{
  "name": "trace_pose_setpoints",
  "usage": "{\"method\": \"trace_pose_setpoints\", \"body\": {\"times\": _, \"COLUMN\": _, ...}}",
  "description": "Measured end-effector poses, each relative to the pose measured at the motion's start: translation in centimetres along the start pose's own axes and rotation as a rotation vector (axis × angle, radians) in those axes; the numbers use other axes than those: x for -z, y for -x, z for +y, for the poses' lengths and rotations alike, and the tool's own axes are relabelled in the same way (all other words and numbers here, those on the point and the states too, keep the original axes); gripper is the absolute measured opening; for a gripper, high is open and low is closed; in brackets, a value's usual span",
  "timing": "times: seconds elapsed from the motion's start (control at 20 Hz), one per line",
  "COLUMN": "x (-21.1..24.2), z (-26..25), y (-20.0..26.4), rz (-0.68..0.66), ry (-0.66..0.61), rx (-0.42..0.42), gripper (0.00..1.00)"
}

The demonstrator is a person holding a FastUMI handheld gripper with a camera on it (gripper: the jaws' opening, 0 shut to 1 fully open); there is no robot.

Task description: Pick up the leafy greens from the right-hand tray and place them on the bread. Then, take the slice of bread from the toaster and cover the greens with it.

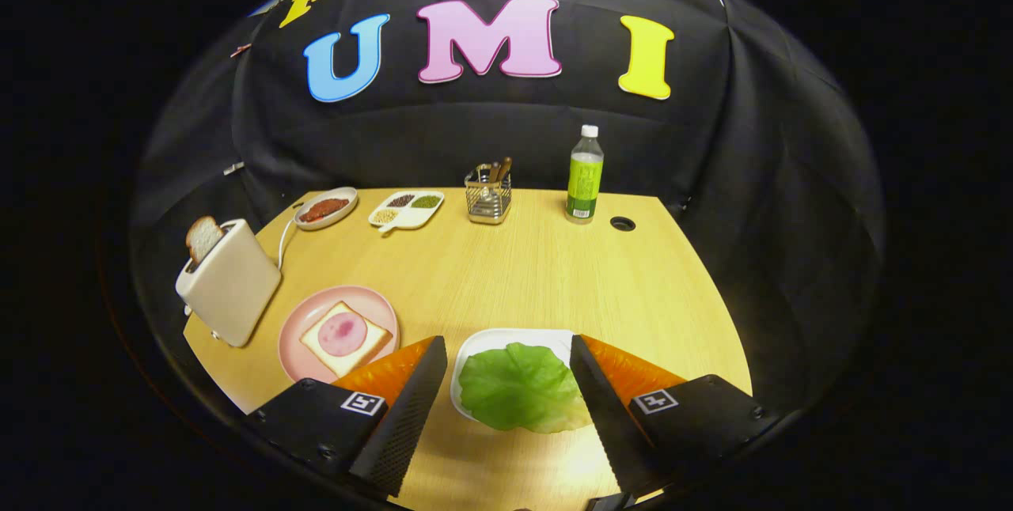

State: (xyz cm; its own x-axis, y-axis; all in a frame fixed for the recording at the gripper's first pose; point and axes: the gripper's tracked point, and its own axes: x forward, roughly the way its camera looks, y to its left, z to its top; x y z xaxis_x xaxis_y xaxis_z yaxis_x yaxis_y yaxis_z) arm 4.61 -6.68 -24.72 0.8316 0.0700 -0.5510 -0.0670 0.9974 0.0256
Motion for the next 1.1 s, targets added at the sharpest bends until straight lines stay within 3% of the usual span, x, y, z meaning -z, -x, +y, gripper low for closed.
{"method": "trace_pose_setpoints", "body": {"times": 0.35, "x": 6.0, "z": -0.7, "y": -4.4, "rz": 0.134, "ry": 0.091, "rx": -0.057, "gripper": 0.98}}
{"method": "trace_pose_setpoints", "body": {"times": 0.85, "x": 9.9, "z": -1.4, "y": -7.5, "rz": 0.243, "ry": 0.102, "rx": -0.094, "gripper": 0.99}}
{"method": "trace_pose_setpoints", "body": {"times": 1.05, "x": 9.8, "z": -1.2, "y": -7.5, "rz": 0.246, "ry": 0.102, "rx": -0.101, "gripper": 0.94}}
{"method": "trace_pose_setpoints", "body": {"times": 1.1, "x": 9.7, "z": -1.1, "y": -7.4, "rz": 0.239, "ry": 0.108, "rx": -0.098, "gripper": 0.87}}
